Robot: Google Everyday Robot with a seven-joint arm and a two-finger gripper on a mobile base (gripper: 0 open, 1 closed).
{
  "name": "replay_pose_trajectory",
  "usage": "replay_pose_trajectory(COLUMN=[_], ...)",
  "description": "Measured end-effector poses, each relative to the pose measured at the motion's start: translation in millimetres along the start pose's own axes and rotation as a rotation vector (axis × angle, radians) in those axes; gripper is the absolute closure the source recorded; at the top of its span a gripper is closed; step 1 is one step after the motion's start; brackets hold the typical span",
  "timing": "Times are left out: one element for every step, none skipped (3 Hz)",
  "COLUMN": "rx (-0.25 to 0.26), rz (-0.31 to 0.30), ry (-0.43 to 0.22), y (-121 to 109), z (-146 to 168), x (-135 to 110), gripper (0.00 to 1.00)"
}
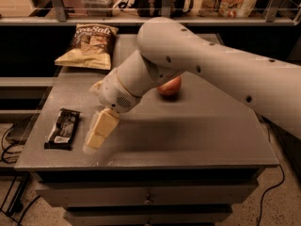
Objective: Move rxbar chocolate near brown chip bag
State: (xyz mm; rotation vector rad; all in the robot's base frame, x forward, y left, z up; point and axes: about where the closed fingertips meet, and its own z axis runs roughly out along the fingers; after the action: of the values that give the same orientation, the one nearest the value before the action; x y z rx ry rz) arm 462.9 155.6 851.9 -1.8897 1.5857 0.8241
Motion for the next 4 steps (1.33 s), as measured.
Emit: replay_pose_trajectory(rx=[-0.004,-0.021,-0.035,-0.04], rz=[0.001,-0.012,-0.027,-0.049], ry=[-0.029,-0.075,-0.121,-0.148], y=[0,-1,-3,-4], z=[9,26,44,64], x=[-4,-14,-22,-29], gripper=[0.0,0.0,0.0,0.0])
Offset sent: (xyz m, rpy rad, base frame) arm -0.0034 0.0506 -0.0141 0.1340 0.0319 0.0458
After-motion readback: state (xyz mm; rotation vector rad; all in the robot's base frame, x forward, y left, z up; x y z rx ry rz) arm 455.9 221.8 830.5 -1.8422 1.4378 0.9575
